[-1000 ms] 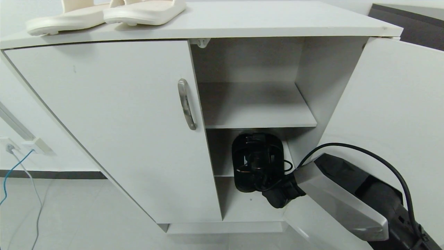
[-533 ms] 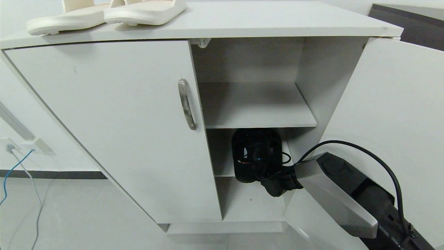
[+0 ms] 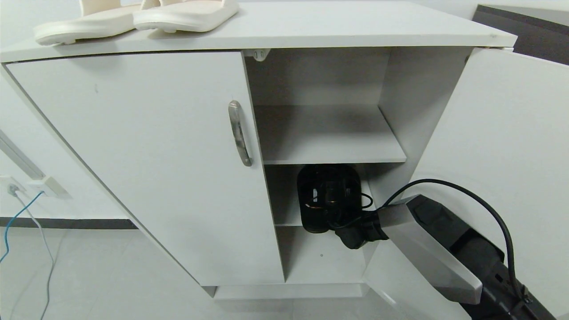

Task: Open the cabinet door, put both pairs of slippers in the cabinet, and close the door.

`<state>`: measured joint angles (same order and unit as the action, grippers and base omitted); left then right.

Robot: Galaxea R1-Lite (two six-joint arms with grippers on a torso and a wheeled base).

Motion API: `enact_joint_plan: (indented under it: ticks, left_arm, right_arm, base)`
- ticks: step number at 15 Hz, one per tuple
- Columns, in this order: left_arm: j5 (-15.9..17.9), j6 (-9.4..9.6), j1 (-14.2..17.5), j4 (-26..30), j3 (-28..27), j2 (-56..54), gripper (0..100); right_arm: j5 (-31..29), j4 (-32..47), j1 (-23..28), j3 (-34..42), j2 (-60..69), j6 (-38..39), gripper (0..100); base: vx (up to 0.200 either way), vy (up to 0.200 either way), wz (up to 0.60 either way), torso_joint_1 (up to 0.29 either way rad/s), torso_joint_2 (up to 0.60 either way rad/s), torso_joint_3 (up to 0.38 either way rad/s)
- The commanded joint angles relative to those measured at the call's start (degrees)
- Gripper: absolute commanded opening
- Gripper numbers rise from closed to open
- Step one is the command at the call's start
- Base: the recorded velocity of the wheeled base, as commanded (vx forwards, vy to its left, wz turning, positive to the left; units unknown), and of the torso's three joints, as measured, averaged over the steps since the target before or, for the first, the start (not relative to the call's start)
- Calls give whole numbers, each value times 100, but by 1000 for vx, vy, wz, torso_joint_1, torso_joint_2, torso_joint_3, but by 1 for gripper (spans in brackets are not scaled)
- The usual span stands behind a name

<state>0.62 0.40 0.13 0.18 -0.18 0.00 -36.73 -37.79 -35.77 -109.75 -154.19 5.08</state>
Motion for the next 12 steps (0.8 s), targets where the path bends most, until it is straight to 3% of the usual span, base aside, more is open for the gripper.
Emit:
enact_joint_plan:
  ticks: [1, 4, 5, 8, 12]
  left_arm:
    - [-1, 4, 4, -1, 1, 0, 0]
    - [8, -5, 4, -1, 1, 0, 0]
    - [8, -5, 4, -1, 1, 0, 0]
    - [8, -5, 4, -1, 1, 0, 0]
    - [8, -5, 4, -1, 1, 0, 0]
  right_arm:
    - [-1, 17, 8, -81, -50, -7, 0]
    - [-1, 9, 17, -90, -129, -34, 0]
    - [-10, 9, 17, -64, -129, -25, 100]
    - [-36, -9, 8, 103, -68, -34, 100]
    - [-54, -422, -62, 1044, 477, -16, 100]
  base:
    - [0, 0, 0, 0, 0, 0]
    - [0, 0, 0, 0, 0, 0]
    - [0, 0, 0, 0, 0, 0]
    - [0, 0, 0, 0, 0, 0]
    - [0, 0, 0, 0, 0, 0]
